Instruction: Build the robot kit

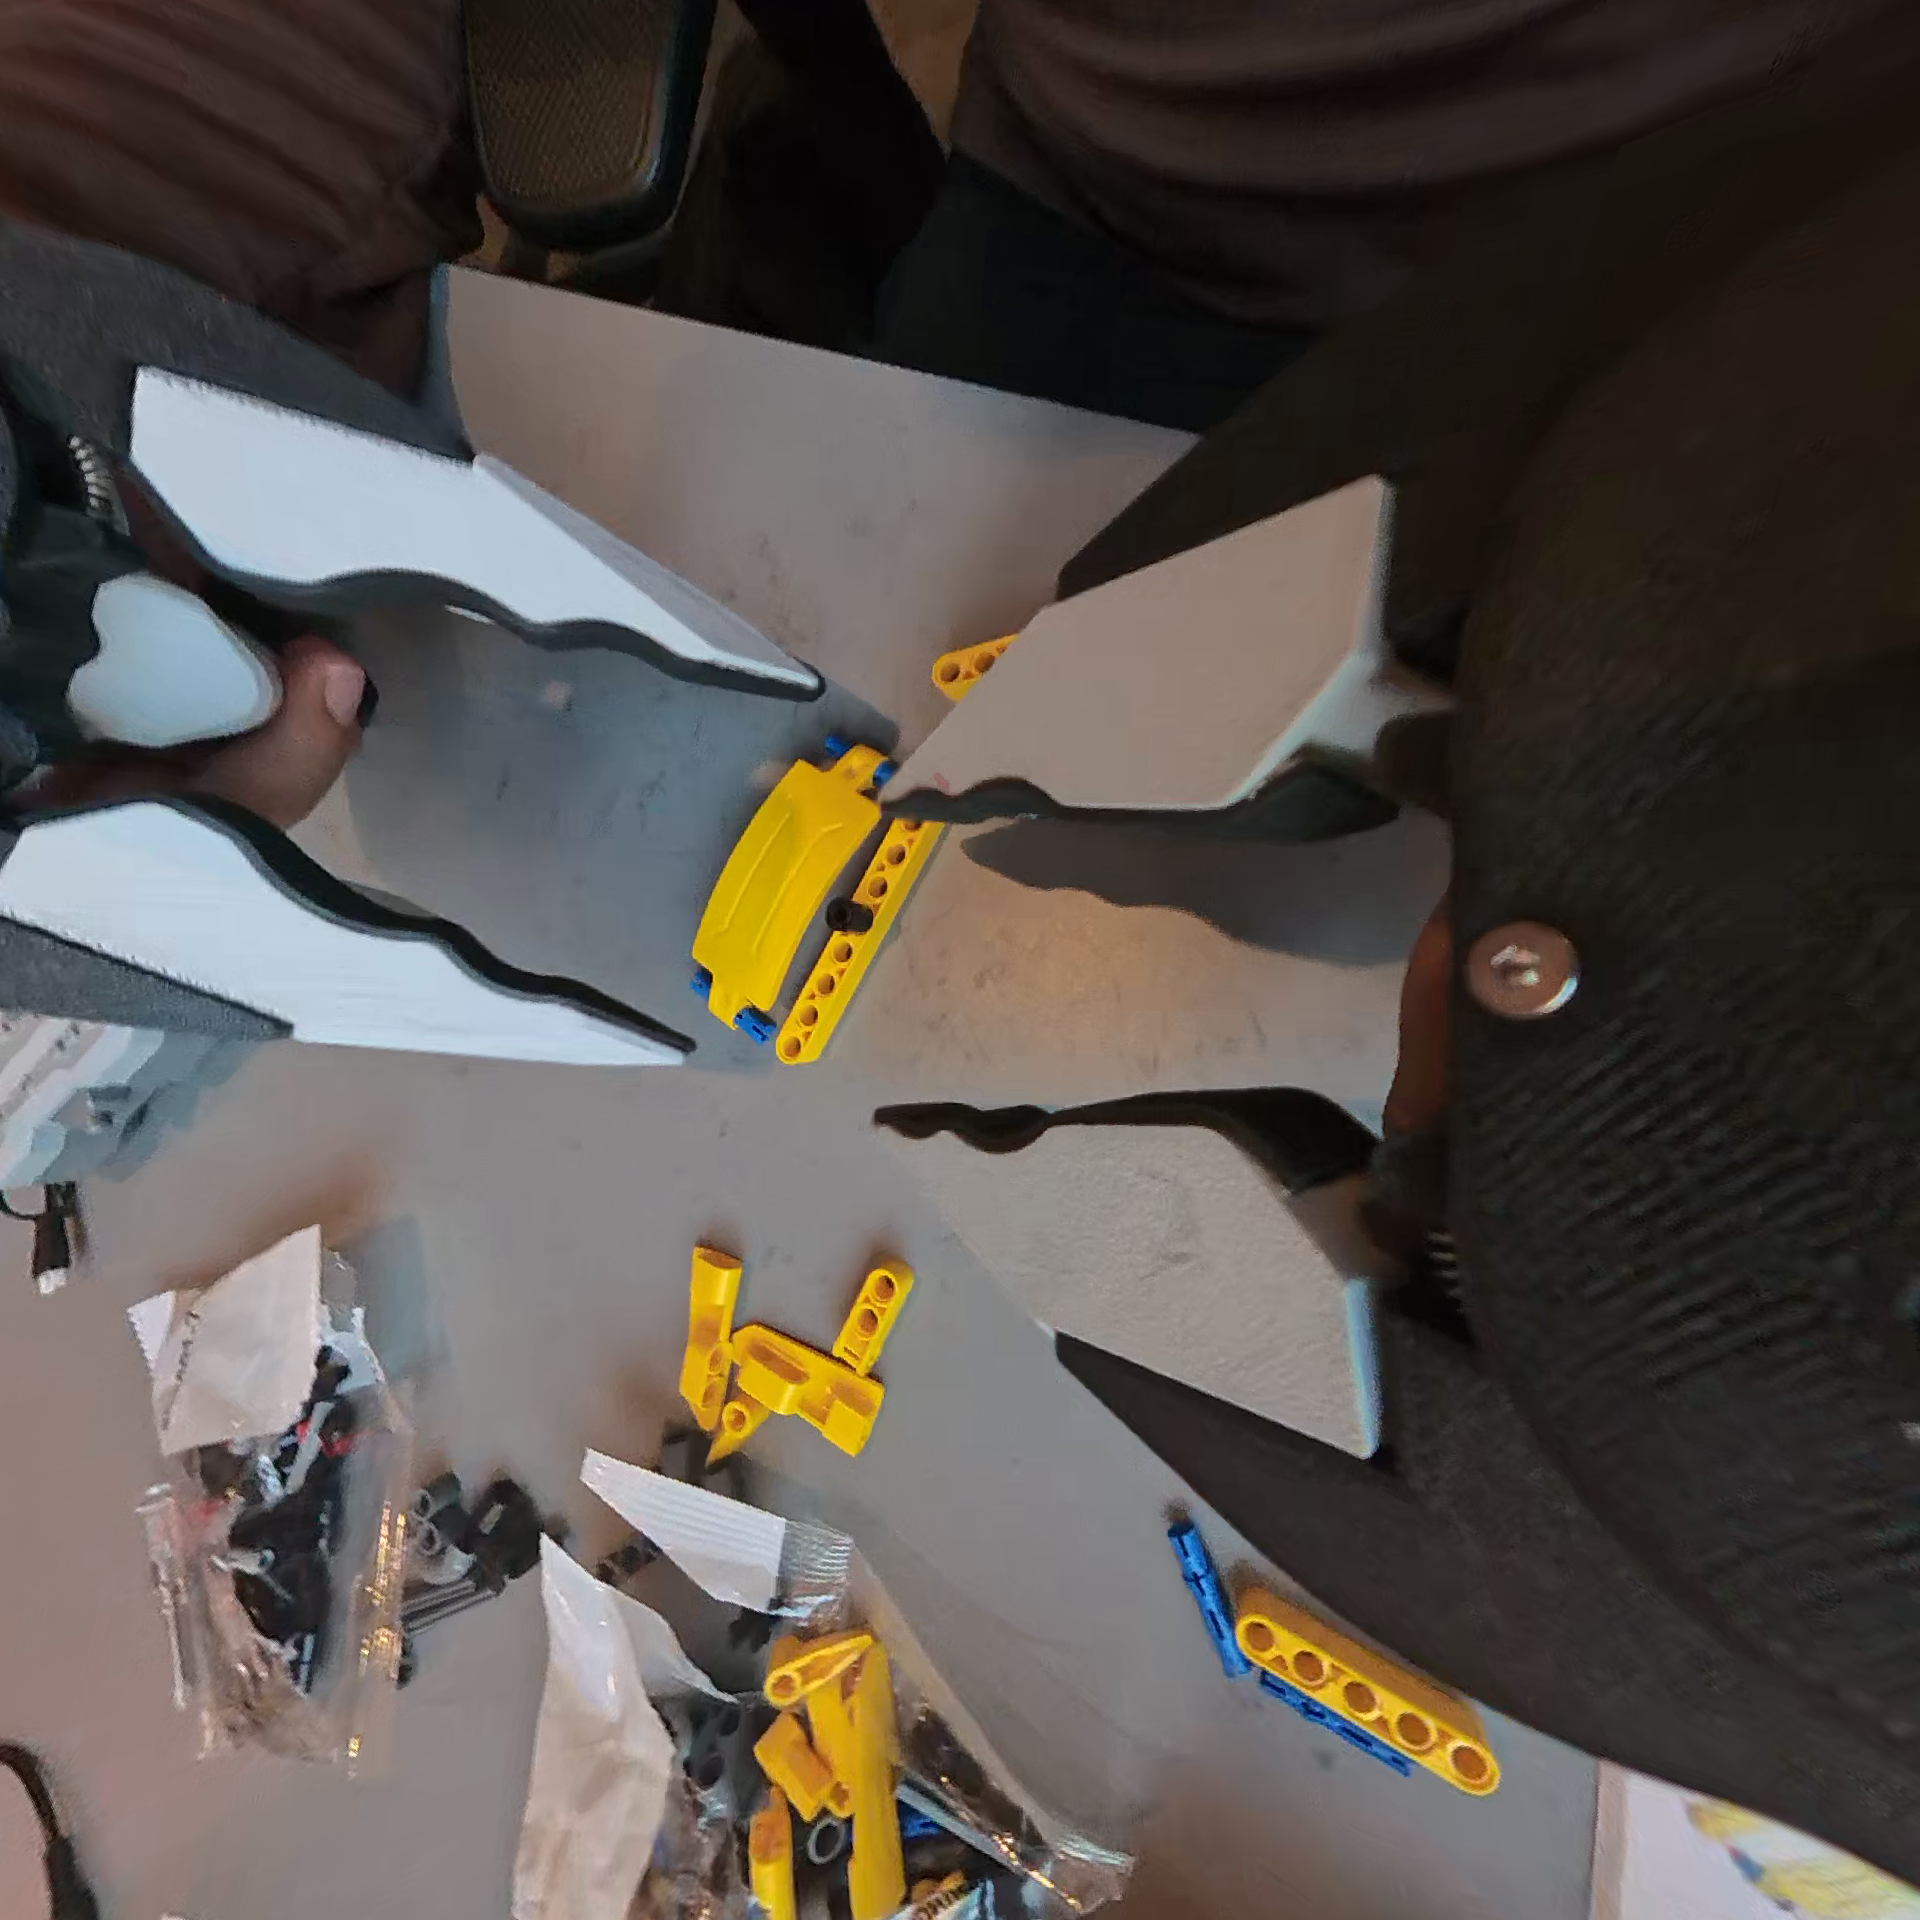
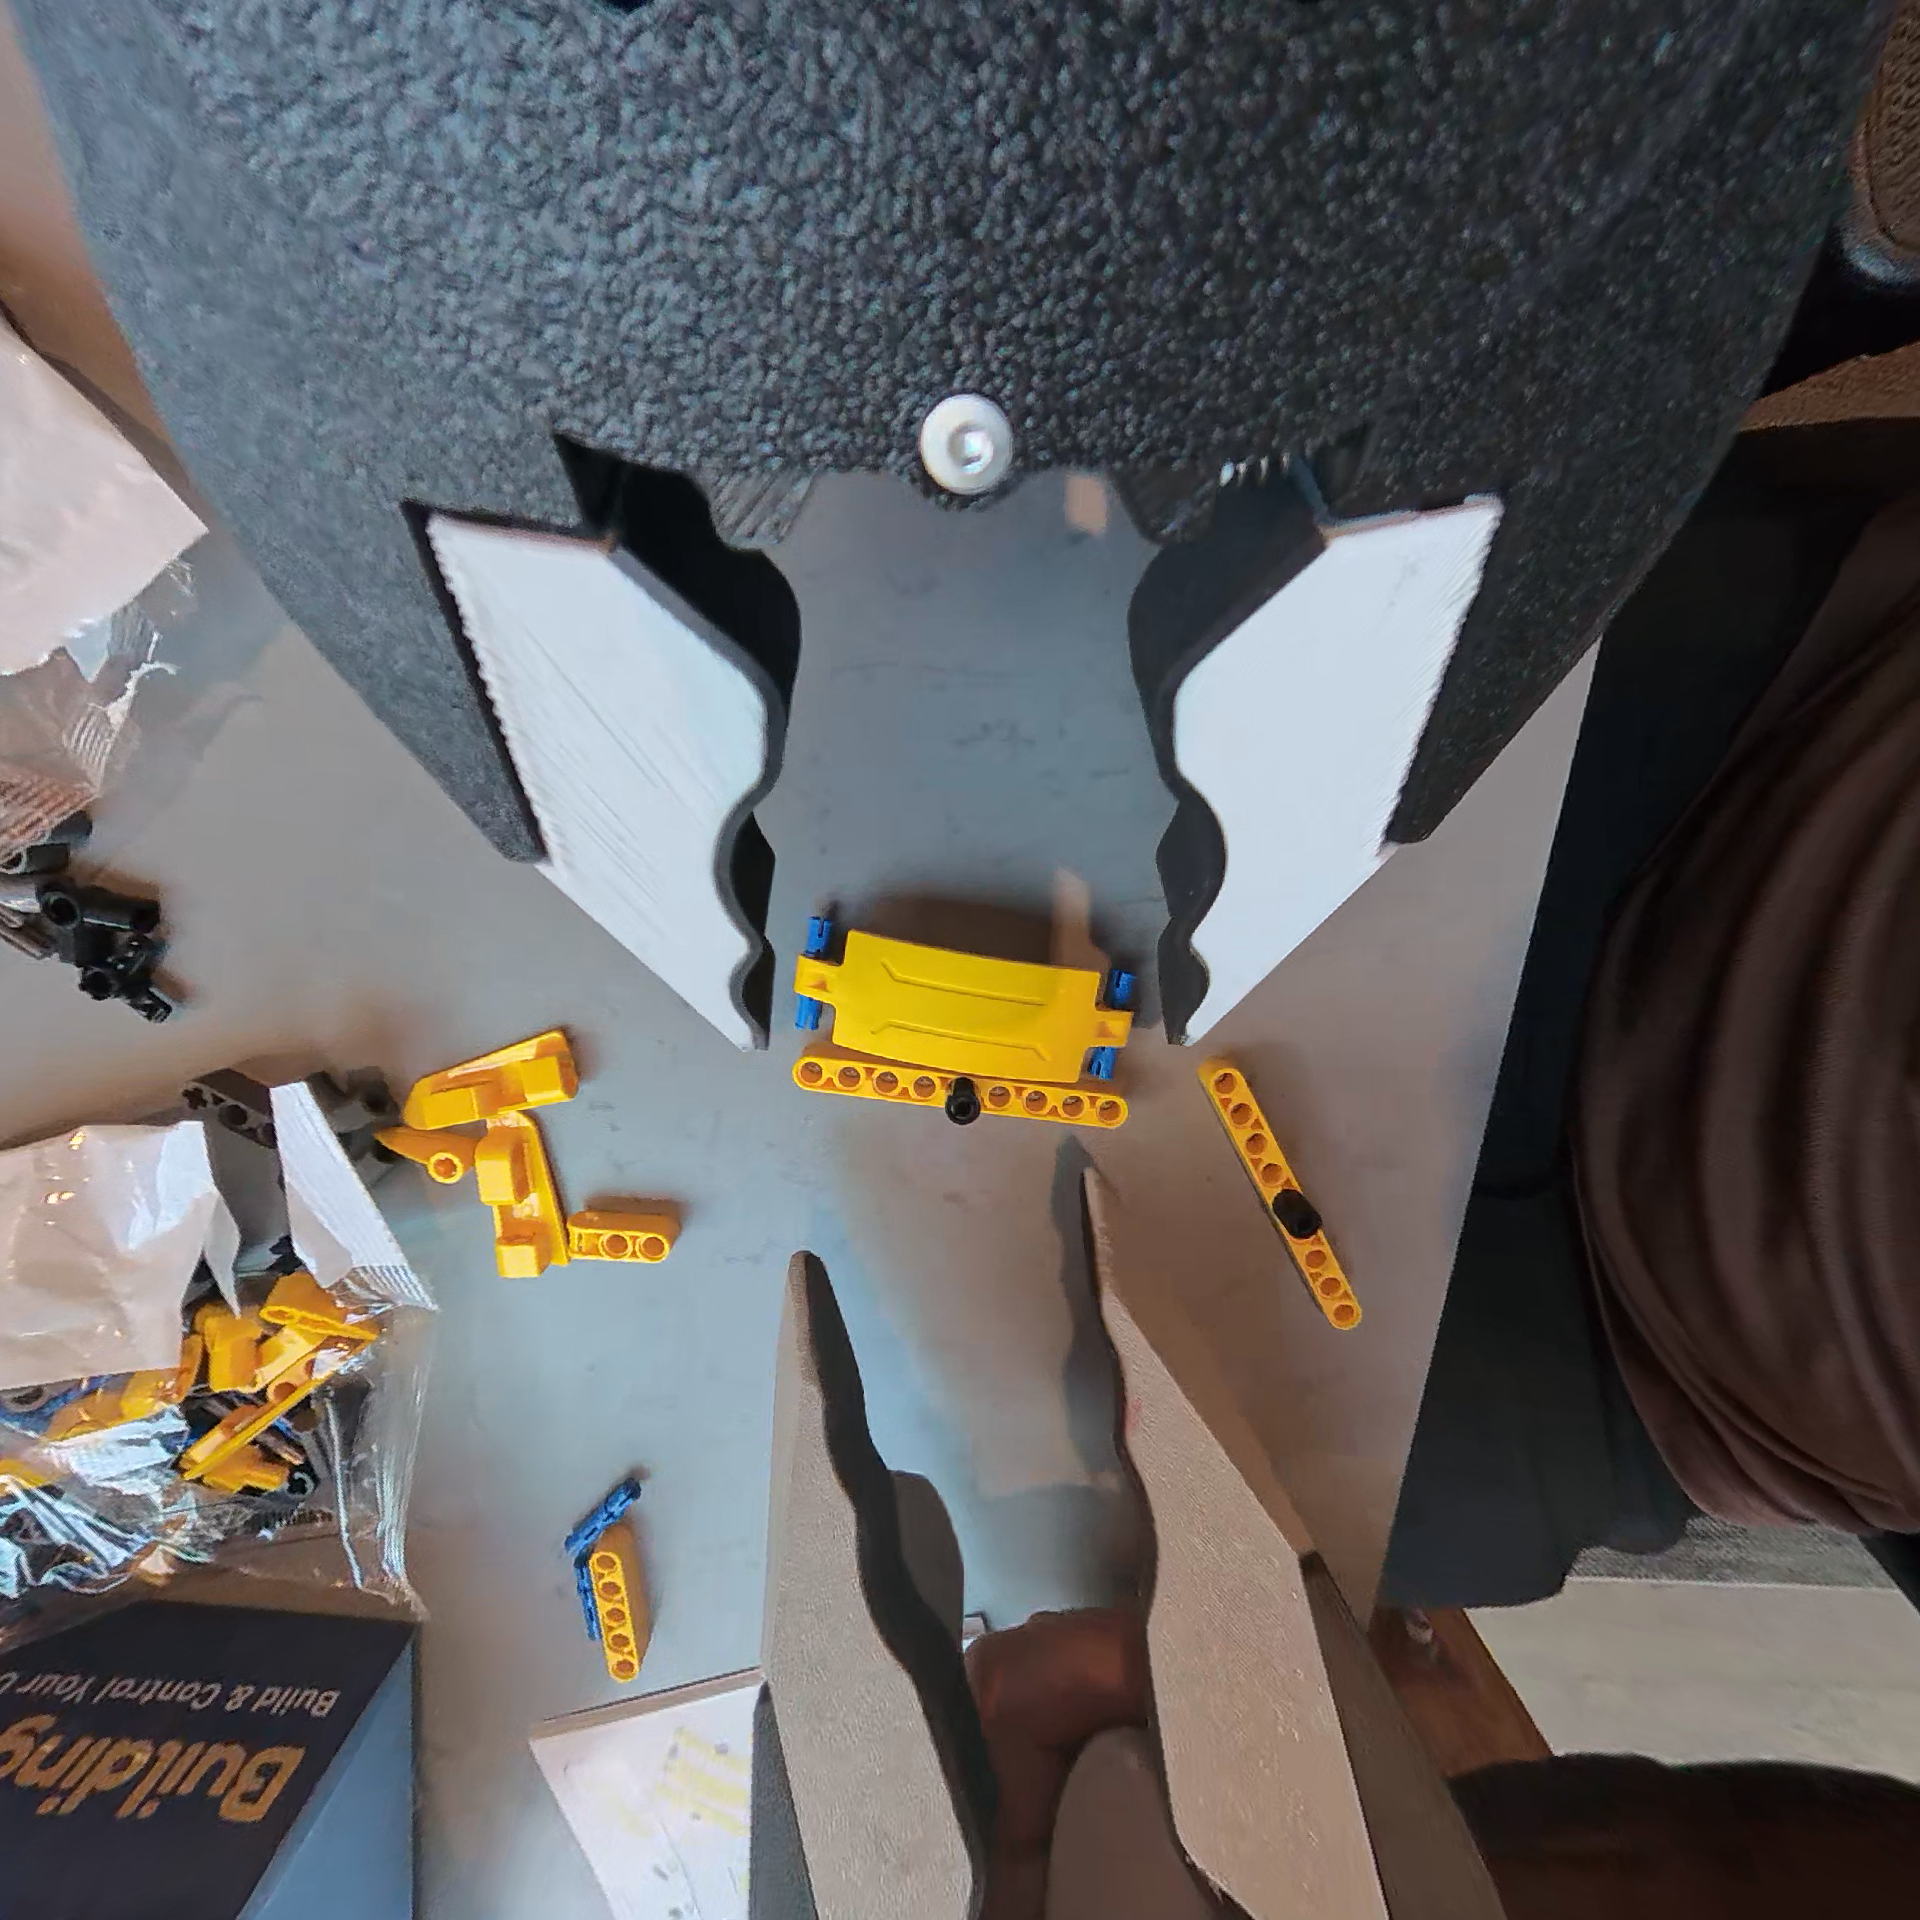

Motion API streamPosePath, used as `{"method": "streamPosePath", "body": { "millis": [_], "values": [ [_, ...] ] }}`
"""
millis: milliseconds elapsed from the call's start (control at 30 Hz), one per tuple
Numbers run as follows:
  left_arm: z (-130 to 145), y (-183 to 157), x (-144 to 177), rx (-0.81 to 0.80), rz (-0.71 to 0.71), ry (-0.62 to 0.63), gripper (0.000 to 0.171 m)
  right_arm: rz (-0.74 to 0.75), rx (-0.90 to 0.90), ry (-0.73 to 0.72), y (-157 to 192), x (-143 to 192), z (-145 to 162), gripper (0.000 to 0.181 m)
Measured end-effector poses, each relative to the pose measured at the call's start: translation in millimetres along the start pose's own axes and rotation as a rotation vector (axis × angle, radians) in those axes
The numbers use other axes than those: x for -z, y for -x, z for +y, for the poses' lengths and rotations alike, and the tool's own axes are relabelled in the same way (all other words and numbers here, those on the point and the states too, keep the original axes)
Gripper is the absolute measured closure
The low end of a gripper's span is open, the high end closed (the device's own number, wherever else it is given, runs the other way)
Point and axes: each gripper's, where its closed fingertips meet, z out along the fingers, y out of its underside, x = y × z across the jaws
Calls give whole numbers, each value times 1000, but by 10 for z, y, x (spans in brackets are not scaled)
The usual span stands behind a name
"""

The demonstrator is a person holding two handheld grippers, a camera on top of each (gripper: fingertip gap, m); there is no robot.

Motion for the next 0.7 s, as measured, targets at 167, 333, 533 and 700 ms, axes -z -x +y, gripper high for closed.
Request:
{"method": "streamPosePath", "body": {
  "millis": [167,333,533,700],
  "values": [
    [-52,-3,-88,107,3,12,134,-7,9,41,16,-80,77,107],
    [26,-5,-224,80,-32,87,141,3,32,34,20,-60,67,107],
    [59,3,-253,95,-36,91,162,14,28,31,-4,-73,68,109],
    [-16,94,-154,123,-64,14,167,65,15,11,-104,-70,28,109]
  ]
}}
